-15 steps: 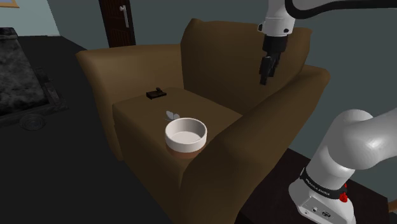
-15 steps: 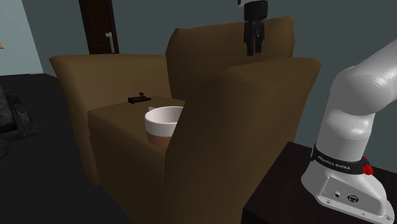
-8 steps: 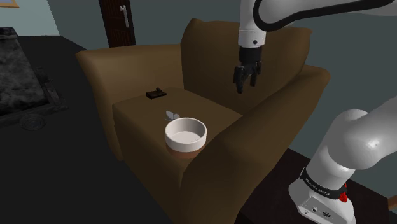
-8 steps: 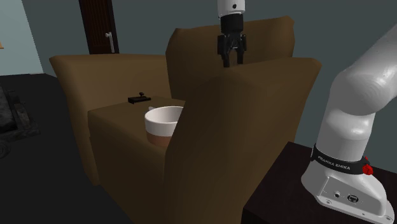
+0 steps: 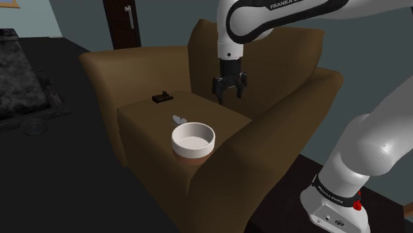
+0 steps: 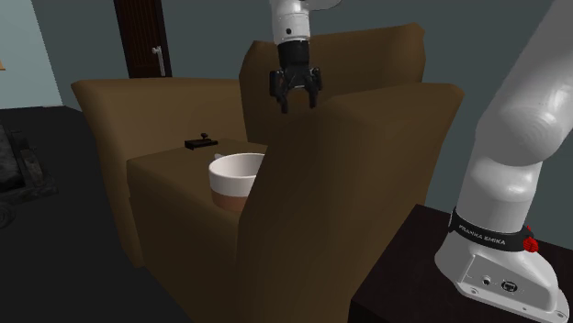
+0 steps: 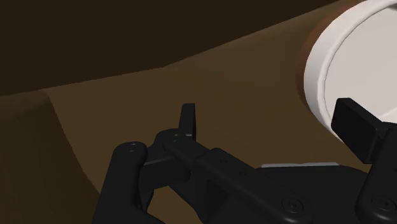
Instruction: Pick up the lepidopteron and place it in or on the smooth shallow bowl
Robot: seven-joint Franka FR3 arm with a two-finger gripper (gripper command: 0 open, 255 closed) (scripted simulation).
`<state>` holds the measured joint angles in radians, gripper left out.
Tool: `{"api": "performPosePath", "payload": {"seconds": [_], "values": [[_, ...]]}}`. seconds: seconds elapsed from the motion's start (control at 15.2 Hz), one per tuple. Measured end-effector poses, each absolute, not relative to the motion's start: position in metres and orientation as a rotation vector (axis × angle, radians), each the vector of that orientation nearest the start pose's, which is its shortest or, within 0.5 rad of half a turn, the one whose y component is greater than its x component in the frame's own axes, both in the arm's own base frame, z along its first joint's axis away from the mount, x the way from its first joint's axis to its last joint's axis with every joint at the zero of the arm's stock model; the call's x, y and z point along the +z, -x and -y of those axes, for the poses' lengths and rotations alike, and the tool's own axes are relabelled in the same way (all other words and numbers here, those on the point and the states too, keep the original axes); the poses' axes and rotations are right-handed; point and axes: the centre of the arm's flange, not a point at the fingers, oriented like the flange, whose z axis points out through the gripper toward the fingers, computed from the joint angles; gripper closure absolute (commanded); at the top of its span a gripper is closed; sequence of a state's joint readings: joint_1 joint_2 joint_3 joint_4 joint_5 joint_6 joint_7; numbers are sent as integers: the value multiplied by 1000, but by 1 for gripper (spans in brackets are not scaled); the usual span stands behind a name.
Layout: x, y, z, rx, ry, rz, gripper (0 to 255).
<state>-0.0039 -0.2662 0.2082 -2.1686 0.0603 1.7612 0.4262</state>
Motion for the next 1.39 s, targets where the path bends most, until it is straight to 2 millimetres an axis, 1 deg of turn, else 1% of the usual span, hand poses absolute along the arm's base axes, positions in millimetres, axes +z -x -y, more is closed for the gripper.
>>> {"api": "performPosePath", "payload": {"seconds": [0.2, 0.33, 0.46, 0.79, 0.86, 1.19, 1.25, 1.32, 1.39], "values": [[470, -477, -119, 252, 3121, -510, 0], [456, -502, -126, 269, 3099, -587, 0], [443, -523, -137, 288, 3075, -662, 0], [408, -580, -155, 332, 3005, -848, 0], [404, -593, -159, 341, 2990, -885, 0], [368, -647, -165, 382, 2907, -1065, 0], [362, -663, -165, 390, 2890, -1100, 0], [355, -671, -166, 397, 2874, -1130, 0], [349, -675, -168, 401, 2866, -1145, 0]]}}
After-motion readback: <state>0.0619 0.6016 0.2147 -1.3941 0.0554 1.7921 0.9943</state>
